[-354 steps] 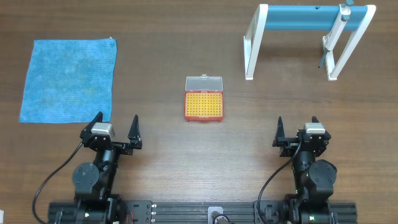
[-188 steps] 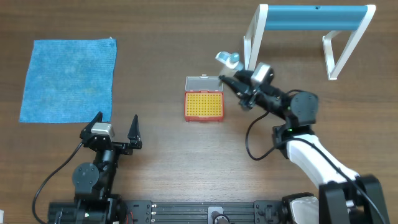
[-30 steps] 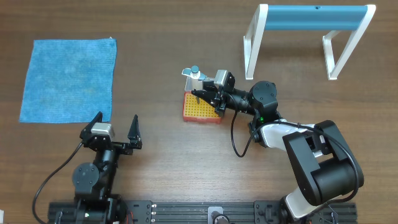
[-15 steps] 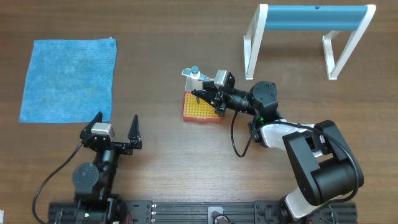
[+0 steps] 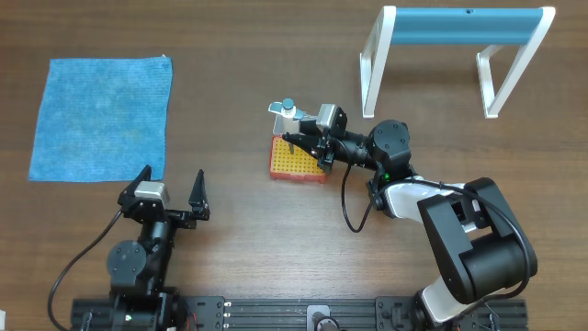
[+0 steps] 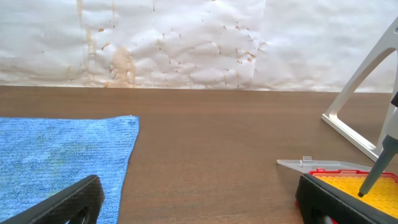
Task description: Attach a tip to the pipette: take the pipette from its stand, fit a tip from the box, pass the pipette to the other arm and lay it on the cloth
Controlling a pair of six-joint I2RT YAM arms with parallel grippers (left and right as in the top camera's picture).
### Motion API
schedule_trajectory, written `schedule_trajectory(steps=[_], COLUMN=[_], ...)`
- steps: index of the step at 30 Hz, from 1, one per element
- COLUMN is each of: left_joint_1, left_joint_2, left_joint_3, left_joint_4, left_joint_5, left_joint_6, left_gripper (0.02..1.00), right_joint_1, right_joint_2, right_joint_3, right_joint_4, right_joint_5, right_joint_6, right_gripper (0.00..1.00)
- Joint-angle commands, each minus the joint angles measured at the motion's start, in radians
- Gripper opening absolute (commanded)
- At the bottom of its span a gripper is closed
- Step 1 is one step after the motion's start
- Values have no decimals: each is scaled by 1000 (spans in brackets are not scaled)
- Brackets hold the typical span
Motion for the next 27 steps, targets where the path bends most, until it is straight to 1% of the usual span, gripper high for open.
schedule_trajectory(steps=[1,8,13,27], left_joint_1=[-5,-5,-5,-5], left_joint_2=[-8,-8,-8,-8], left_joint_3=[-2,-2,-2,-2], left_joint_4=[-8,-8,-8,-8], left_joint_5=[-11,-11,-11,-11], left_joint_6=[10,10,10,10], left_gripper=[998,998,996,998], right_joint_1=[4,3,-18,-19], right_joint_2=[-21,-20,-19,30], right_joint_3=[-3,-3,-3,-6], right_joint_4=[-40,-74,-84,-131], right_joint_5=[-17,-1,-1,-2], right_joint_6=[-16,-42,-53,-79], right_gripper=[77,77,77,77])
